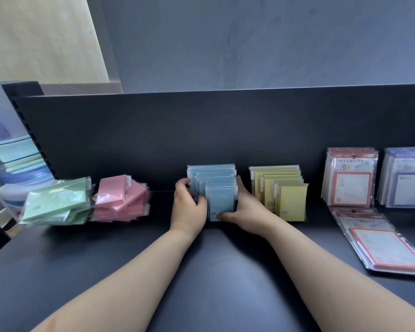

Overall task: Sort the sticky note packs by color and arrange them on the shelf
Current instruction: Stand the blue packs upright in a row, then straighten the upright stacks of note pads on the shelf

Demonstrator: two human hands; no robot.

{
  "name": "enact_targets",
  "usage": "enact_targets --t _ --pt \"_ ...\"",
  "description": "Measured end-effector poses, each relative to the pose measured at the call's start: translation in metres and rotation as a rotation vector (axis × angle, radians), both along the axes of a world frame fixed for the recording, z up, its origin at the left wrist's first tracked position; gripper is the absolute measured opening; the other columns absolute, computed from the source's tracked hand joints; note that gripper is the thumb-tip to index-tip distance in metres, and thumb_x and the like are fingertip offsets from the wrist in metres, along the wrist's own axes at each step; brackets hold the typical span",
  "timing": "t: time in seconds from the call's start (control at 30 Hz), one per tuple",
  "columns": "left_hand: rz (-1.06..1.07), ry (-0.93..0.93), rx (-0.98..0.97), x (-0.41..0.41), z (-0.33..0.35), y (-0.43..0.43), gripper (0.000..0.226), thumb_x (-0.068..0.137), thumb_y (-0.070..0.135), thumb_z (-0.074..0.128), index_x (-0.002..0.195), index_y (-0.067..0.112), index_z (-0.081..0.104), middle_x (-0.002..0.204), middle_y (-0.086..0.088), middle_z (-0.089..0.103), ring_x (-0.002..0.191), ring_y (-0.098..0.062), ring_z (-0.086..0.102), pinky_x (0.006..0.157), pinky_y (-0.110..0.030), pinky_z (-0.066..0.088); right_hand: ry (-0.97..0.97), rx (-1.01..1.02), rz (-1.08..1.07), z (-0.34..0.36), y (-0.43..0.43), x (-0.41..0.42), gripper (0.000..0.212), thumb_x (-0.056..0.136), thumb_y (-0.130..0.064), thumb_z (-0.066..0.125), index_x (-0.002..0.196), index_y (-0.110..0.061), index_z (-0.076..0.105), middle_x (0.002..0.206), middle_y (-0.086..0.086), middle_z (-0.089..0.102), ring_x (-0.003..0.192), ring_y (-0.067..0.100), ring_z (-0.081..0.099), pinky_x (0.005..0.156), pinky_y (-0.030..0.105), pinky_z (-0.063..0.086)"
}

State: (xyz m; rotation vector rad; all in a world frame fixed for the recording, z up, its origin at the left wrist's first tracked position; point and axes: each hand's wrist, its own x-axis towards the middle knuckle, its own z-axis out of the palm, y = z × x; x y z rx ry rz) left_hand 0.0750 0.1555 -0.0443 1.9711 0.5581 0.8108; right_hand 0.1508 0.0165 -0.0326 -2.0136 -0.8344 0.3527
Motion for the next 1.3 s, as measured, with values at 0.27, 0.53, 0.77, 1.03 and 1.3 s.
enact_targets --t 0.27,0.53,0.77,1.03,1.3 --pt "0.033 -0.028 0.003 -0.004 0.005 -0.002 0.039 0.085 0.001 0.049 0.123 0.007 0.042 0.094 -0.01 0.052 0.084 -0.023 0.051 0.076 -0.033 0.042 0.047 -0.004 -0.071 0.013 -0.007 -0.012 0.122 0.073 -0.026 0.081 0.15 -0.014 -0.012 0.144 -0.012 0.036 0.121 -0.005 0.032 0.089 0.003 0.025" --pt "-0.068 -0.199 0.398 -0.012 0.011 -0.014 0.049 0.084 0.029 0.04 0.121 0.0 0.05 0.113 -0.012 0.052 0.107 -0.019 0.043 0.099 -0.031 0.033 -0.341 -0.015 -0.183 0.059 -0.019 -0.029 0.107 0.08 -0.037 0.073 0.152 -0.014 -0.002 0.16 -0.004 0.004 0.145 0.006 0.003 0.11 0.015 0.005" --pt "-0.35 -0.2 0.674 -0.018 0.024 -0.053 0.037 0.079 0.029 0.047 0.114 0.017 0.053 0.115 -0.008 0.054 0.108 -0.024 0.045 0.097 -0.033 0.033 -0.554 -0.314 -0.313 0.056 -0.076 -0.037 0.054 0.088 -0.038 0.061 0.136 -0.017 0.048 0.136 0.001 0.051 0.127 0.016 0.045 0.106 0.026 0.032" --pt "-0.867 0.201 0.576 -0.022 0.026 -0.135 0.053 0.09 0.029 0.051 0.14 0.018 0.037 0.14 -0.001 0.033 0.131 -0.02 0.03 0.112 -0.031 0.025 -0.372 -0.543 -0.671 0.041 -0.182 -0.041 0.041 0.089 -0.032 0.059 0.124 -0.012 0.06 0.127 0.007 0.058 0.121 0.023 0.051 0.102 0.03 0.037" --pt "-0.932 0.508 -0.138 -0.004 0.045 -0.217 0.036 0.09 0.016 0.049 0.122 0.033 0.044 0.112 0.008 0.055 0.087 -0.011 0.052 0.07 -0.022 0.038 -0.085 -0.593 -0.702 0.039 -0.245 -0.025 0.016 0.088 -0.031 0.054 0.078 -0.018 0.052 0.085 -0.001 0.06 0.083 0.023 0.054 0.062 0.03 0.036"
